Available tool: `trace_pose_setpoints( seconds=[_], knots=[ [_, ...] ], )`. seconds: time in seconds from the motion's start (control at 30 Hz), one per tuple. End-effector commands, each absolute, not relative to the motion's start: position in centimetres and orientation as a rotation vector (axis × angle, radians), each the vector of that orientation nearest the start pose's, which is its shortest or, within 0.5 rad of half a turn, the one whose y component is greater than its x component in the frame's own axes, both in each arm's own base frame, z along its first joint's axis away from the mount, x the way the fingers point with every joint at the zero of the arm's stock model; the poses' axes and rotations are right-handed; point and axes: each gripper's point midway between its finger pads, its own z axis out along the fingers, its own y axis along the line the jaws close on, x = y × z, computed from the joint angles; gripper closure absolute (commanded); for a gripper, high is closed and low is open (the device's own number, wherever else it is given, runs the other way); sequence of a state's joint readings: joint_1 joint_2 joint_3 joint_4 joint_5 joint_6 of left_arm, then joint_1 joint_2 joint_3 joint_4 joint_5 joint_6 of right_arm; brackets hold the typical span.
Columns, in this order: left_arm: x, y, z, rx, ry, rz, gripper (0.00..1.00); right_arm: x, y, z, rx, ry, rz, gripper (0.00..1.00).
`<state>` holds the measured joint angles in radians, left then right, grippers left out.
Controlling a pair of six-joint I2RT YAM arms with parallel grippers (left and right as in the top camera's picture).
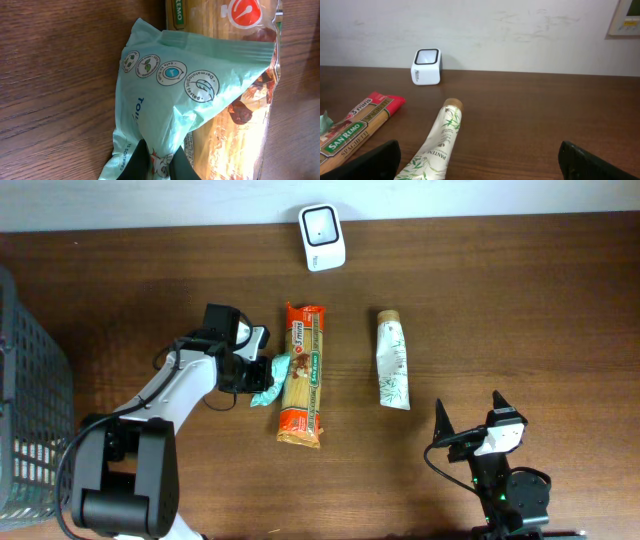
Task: Scan the item barcode
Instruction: 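Place the mint wipes pack beside the spaghetti pack, release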
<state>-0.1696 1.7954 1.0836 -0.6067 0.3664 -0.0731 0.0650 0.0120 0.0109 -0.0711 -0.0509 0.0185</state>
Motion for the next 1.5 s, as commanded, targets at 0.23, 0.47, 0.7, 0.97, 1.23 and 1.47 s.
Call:
trace_pose_setpoints(
  seconds=[0.23, 0.47, 0.7, 0.97, 1.23, 1.47],
  knots=[
    [34.6, -8.2, 2.2, 0.079, 2.981, -0.379, 0.01, 24.5, 2.4, 15.6, -0.075, 1.645, 0.106, 0.02],
    [41.3, -3.2, 19.3, -0.027, 2.704, -0.205, 0.01, 24.5, 2.4, 15.6, -0.075, 1.645, 0.106, 0.01],
    [40.0, 9.9, 36.4, -0.365, 2.251, 0.14, 0.08, 24.5, 2.4, 15.6, -0.075, 1.646, 0.106, 0.01],
    [26.2, 29.7, 31.2, -1.322, 2.111, 0.464, 0.04, 24.5, 2.4, 15.6, -0.075, 1.646, 0.106, 0.01],
    [18.2, 35.1, 18.9, -1.586, 2.353, 0.548, 0.04, 24.5, 2.4, 15.6, -0.075, 1.645, 0.106, 0.01],
    [21.1, 40.0, 12.3, -1.135, 2.668, 0.625, 0.1, 24.5, 2.4, 15.6, -0.075, 1.645, 0.106, 0.01]
  ],
)
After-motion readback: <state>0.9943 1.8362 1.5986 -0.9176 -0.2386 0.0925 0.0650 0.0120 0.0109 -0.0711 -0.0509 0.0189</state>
